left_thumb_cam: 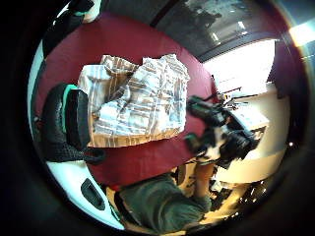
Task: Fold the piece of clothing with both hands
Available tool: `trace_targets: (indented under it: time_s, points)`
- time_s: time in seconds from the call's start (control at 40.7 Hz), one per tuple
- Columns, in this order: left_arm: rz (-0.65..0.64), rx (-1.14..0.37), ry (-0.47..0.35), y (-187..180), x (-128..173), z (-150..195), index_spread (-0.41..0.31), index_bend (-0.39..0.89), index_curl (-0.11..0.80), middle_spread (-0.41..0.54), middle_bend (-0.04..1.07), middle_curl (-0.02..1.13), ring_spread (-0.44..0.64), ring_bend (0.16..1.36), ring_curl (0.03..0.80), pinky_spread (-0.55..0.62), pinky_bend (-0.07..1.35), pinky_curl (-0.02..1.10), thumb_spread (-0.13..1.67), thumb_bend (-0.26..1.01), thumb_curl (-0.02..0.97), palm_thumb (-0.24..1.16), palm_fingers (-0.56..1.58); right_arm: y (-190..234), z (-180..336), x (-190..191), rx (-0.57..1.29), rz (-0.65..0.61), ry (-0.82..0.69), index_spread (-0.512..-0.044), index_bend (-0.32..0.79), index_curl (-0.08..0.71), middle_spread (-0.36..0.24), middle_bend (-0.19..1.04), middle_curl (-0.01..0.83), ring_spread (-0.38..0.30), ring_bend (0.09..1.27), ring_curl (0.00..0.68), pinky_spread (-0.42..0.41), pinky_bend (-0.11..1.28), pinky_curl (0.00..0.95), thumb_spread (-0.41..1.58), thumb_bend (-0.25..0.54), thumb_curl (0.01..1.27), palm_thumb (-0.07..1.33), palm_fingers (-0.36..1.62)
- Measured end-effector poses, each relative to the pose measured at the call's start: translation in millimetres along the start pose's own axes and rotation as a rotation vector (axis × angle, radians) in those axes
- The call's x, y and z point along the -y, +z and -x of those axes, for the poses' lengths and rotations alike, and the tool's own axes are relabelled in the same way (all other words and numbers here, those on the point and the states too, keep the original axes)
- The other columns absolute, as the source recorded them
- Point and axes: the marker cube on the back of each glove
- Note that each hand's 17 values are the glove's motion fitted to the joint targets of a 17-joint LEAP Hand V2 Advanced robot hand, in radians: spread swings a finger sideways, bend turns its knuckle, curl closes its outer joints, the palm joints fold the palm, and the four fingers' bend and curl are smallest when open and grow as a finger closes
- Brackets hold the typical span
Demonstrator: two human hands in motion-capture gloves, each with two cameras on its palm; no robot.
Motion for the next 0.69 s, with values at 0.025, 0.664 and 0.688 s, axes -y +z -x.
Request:
trace_targets:
  time_s: [0.025, 0.664, 0.688]
  points:
    - [-0.002, 0.005, -0.001, -1, -1, -3, -0.116, 0.12, 0.311, -0.088, 0.21, 0.44, 0.06, 0.51, 0.351, 0.19, 0.34, 0.42, 1.51, 0.14, 0.29, 0.6, 0.54, -10, -13, -1, -0.07, 0.022, 0.029, -0.284, 0.14, 0.2, -0.125, 0.16, 0.38, -0.136, 0.65, 0.447, -0.052, 0.65, 0.372, 0.95, -0.032, 0.62, 0.96, 0.86]
    - [0.016, 0.038, 0.089, 7, -19, -68, -0.115, 0.14, 0.318, -0.059, 0.19, 0.44, 0.1, 0.5, 0.348, 0.26, 0.29, 0.41, 1.37, -0.01, 0.283, 0.45, 0.5, -132, -122, -55, -0.425, -0.098, 0.388, -0.32, 0.19, 0.354, -0.121, 0.14, 0.337, 0.025, 0.26, 0.338, 0.245, 0.46, 0.319, 1.3, -0.015, 0.47, 0.69, 0.6]
    - [0.017, 0.039, 0.088, 6, -20, -68, -0.115, 0.14, 0.319, -0.058, 0.19, 0.44, 0.1, 0.5, 0.347, 0.26, 0.29, 0.41, 1.37, -0.01, 0.283, 0.45, 0.5, -131, -122, -55, -0.424, -0.096, 0.387, -0.32, 0.19, 0.356, -0.12, 0.15, 0.335, 0.027, 0.26, 0.339, 0.247, 0.46, 0.32, 1.3, -0.014, 0.46, 0.69, 0.6]
